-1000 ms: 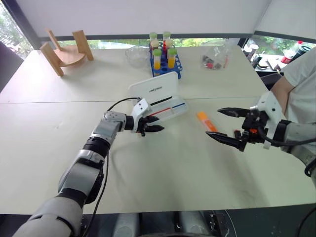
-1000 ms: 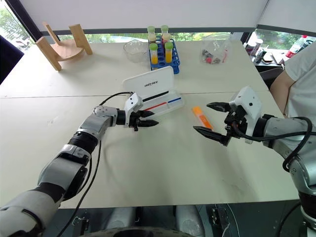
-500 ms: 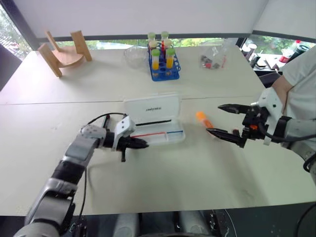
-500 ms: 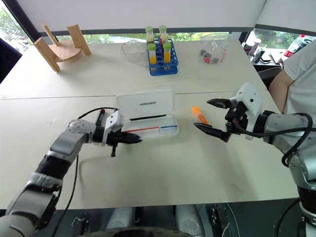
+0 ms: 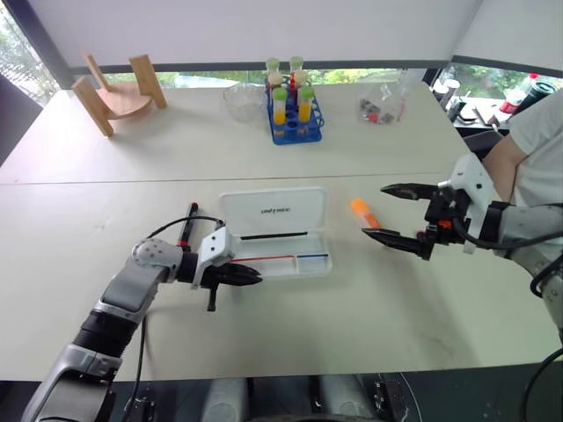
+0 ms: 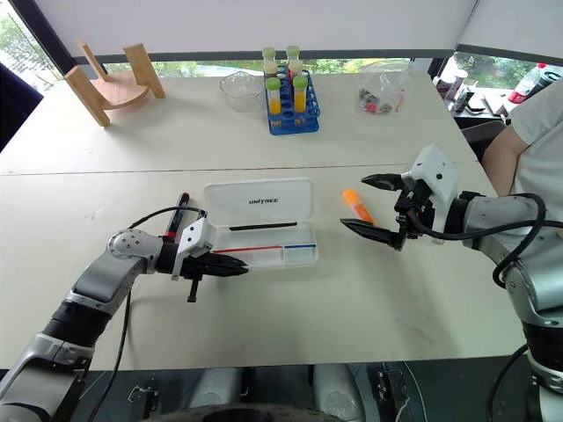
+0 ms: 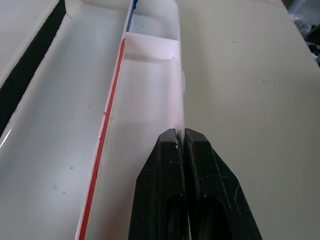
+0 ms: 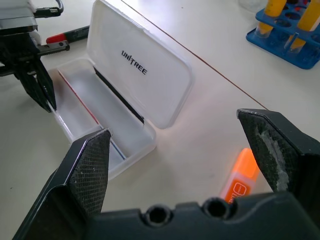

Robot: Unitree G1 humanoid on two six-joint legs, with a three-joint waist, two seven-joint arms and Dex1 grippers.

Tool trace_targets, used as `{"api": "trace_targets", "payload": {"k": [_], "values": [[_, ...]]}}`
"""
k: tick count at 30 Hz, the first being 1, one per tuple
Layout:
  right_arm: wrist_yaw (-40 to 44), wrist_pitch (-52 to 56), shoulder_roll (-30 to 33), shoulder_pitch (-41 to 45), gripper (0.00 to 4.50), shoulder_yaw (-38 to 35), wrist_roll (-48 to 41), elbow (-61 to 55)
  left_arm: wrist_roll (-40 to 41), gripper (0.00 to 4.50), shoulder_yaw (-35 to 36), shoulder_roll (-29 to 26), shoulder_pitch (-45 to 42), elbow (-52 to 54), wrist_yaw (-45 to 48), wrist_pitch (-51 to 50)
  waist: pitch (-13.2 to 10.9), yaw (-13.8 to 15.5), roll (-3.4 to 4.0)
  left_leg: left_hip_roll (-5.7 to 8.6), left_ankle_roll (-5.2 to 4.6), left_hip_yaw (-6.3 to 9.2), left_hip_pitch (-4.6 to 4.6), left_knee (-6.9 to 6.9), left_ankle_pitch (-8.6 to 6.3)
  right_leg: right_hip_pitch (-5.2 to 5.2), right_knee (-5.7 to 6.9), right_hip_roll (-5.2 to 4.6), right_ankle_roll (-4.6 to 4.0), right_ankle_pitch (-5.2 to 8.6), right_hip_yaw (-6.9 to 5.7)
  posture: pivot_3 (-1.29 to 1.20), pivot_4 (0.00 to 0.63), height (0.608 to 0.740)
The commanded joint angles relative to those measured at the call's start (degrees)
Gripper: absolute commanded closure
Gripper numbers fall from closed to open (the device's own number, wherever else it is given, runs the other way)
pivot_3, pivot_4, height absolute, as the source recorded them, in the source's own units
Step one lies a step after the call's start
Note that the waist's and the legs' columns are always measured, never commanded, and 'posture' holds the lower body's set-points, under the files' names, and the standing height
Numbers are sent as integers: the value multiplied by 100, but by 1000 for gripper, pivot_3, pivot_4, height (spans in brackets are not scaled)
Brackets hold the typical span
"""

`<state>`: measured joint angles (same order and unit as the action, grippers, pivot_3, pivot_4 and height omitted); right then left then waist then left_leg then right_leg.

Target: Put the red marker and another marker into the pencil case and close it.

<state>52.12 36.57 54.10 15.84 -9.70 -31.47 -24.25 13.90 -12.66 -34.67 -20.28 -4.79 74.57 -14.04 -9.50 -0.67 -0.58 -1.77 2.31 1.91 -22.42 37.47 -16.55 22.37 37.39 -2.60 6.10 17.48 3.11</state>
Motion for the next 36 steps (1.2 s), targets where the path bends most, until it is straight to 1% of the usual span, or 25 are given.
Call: {"api": "trace_targets", "payload": {"k": [1, 3, 5, 7, 10, 14, 17, 18, 19, 21, 23, 25, 27, 32, 35, 36], "values": [[29, -110, 26, 93, 0, -55, 44, -11, -140, 3067, -7, -96, -78, -116, 32, 356, 0, 0, 0, 0, 0, 0, 0, 0, 0, 0, 0, 0, 0, 0, 0, 0, 150, 740], [41, -122, 19, 103, 0, -36, 59, 0, -188, 2125, -10, -124, -109, -199, 78, 505, 0, 1, 0, 0, 0, -1, 0, 0, 0, -1, 0, -1, 0, 0, 0, 0, 150, 740], [44, -132, 7, 118, 0, -11, 73, 14, -176, 1017, 10, -164, -131, -223, 144, 581, 0, 0, 0, 0, 0, 0, 0, 1, 0, 0, 2, -1, 0, 0, 0, 0, 150, 740], [54, -140, -1, 141, 0, 11, 85, 28, -63, 34, 100, -227, -133, -104, 168, 480, 0, -1, 0, 0, 0, 0, 0, 1, 0, 0, 4, 0, 0, 0, 0, 0, 150, 740], [66, -133, -9, 185, 0, 32, 91, 49, 417, 34, 412, -418, -30, 407, 257, 51, -1, -12, -2, 0, 0, 0, 0, 2, 0, 1, 5, -1, 0, 0, 0, 0, 150, 740], [83, -149, -9, 197, 0, 32, 94, 78, 1371, 34, 1053, -934, 314, 1465, 346, -870, -5, -26, 1, -5, 0, 0, -2, -3, 0, 8, 6, 1, -1, 1, 1, 0, 150, 740], [99, -182, -20, 224, 0, 77, 121, 122, 2130, 34, 1706, -1339, 617, 2169, 114, -1720, -5, -24, 3, -6, 0, 0, -2, -5, 0, 9, 7, 1, -1, 1, 2, 0, 150, 740], [111, -204, -28, 232, 0, 83, 126, 149, 2400, 34, 2050, -1419, 720, 2331, -102, -2029, -6, -24, 3, -5, 0, -1, -2, -4, 0, 8, 7, 0, -1, 1, 2, 0, 150, 740], [112, -228, -48, 256, 0, 105, 138, 180, 2521, 34, 2423, -1413, 758, 2333, -541, -2332, -6, -24, 3, -5, 0, -1, -1, -3, 0, 7, 7, -2, -1, 1, 2, 0, 150, 740], [111, -257, -94, 312, 0, 164, 157, 219, 2257, 34, 2946, -1375, 806, 2050, -1519, -2652, -7, -23, 2, -5, 0, 0, 0, 0, 0, 5, 9, -3, -1, 1, 2, 0, 150, 740], [114, -273, -133, 355, 0, 208, 174, 240, 1538, 34, 3010, -1196, 779, 1654, -2599, -2556, -6, -20, 3, -5, 0, 3, 4, 1, 0, 5, 13, 0, 0, 0, 0, 0, 150, 740], [121, -288, -161, 387, 0, 235, 186, 258, 1303, 34, 3063, -849, 666, 1427, -3423, -2630, -7, -8, 2, -3, 0, 2, 9, 0, 0, 0, 15, 0, 0, 0, 1, 0, 150, 740], [132, -320, -176, 422, 0, 270, 210, 285, 1244, 34, 3067, -476, 513, 1299, -4030, -2861, -7, 19, 0, -1, 0, 3, 6, 4, 0, -3, 14, -3, 0, 0, -1, 0, 150, 740], [148, -330, -146, 513, 0, 272, 212, 317, 1292, 34, 2927, 422, 253, 1276, -4976, -3475, -11, 8, -7, 0, 1, 6, -9, 30, 0, -1, 17, -7, 2, -1, -4, 0, 150, 740], [257, -80, 8, 445, 0, 117, -16, 182, 1239, 34, 2809, 743, 182, 1216, -5301, -3737, -11, 2, -7, -1, 1, 6, -7, 33, 0, -1, 23, -5, 2, -1, -4, 0, 150, 740], [365, 21, 96, 376, 0, 52, -134, 100, 1195, 271, 2792, 802, 176, 1187, -5421, -3813, -10, 2, -6, -1, 1, 7, -7, 34, 0, 0, 24, -4, 2, -1, -4, 0, 150, 740]]}}
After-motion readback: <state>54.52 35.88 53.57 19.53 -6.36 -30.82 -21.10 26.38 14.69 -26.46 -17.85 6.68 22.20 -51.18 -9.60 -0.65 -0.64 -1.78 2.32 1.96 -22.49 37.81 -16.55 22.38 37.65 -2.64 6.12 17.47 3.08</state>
